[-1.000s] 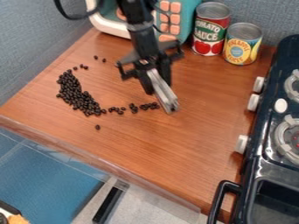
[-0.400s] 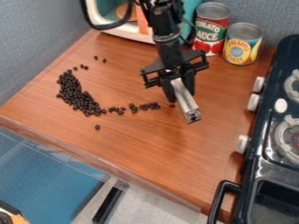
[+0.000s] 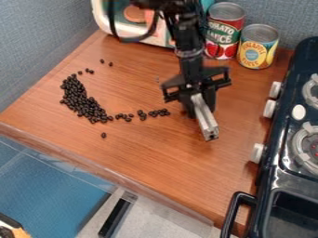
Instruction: Sweep into pile
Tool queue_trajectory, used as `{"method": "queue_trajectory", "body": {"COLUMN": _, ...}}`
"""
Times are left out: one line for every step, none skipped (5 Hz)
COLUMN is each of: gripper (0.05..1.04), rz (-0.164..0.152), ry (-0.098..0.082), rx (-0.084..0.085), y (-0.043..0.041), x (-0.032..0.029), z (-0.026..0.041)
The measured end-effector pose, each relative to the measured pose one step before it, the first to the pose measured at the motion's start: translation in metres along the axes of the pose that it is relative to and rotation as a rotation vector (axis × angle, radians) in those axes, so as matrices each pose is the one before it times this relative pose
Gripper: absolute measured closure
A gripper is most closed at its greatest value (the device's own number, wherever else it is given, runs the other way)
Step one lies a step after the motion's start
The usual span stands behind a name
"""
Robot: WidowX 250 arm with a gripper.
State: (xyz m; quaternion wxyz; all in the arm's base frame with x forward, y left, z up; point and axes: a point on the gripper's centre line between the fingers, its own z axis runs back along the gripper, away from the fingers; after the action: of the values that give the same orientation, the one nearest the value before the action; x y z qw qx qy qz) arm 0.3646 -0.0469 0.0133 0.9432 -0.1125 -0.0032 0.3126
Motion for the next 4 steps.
{"method": "queue_trajectory", "body": {"gripper": 0.694, "rz": 0.0152, "ry": -0.0325, "rx": 0.0178, "y": 0.00203, "x": 0.01513, "z": -0.00539}}
{"method": "queue_trajectory", "body": {"gripper": 0.694, "rz": 0.0390, "ry": -0.0075, "rx": 0.0147, "y": 0.01594, "x": 0.00935, "z": -0.00004}}
{"method": "queue_trajectory", "body": {"gripper": 0.694, "rz": 0.0391, "ry": -0.0057, "rx": 0.0151, "y": 0.02941, "x": 0.00653, "z": 0.00571}}
{"method": "queue_trajectory", "body": {"gripper": 0.694, "rz": 0.0242, "ry": 0.0022, "rx": 0.0218, "y": 0.03666, "x": 0.00175, "z": 0.00665}}
